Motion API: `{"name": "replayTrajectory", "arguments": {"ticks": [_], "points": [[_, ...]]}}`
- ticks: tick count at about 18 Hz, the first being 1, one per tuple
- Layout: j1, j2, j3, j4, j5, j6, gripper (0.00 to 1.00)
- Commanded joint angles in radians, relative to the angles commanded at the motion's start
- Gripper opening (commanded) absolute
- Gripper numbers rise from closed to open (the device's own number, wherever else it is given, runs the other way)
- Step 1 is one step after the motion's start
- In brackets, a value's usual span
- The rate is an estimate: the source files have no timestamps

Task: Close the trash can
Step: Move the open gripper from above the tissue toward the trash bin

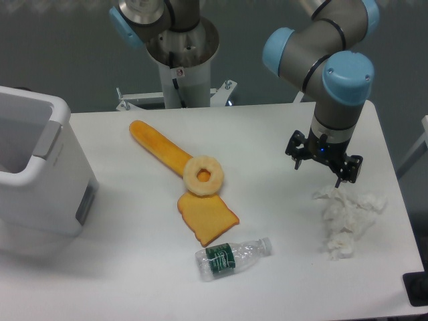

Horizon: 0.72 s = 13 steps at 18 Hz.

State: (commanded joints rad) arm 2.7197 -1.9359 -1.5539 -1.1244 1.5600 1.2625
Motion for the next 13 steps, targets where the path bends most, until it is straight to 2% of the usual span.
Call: {"name": "replayTrajectory", "arguments": {"ticks": [7, 13], "points": [[-0.003, 0.005, -0.024, 0.002, 0.0, -0.011, 1.0], [-0.006, 0.066, -0.078, 0.0, -0.005, -0.018, 1.0]]}}
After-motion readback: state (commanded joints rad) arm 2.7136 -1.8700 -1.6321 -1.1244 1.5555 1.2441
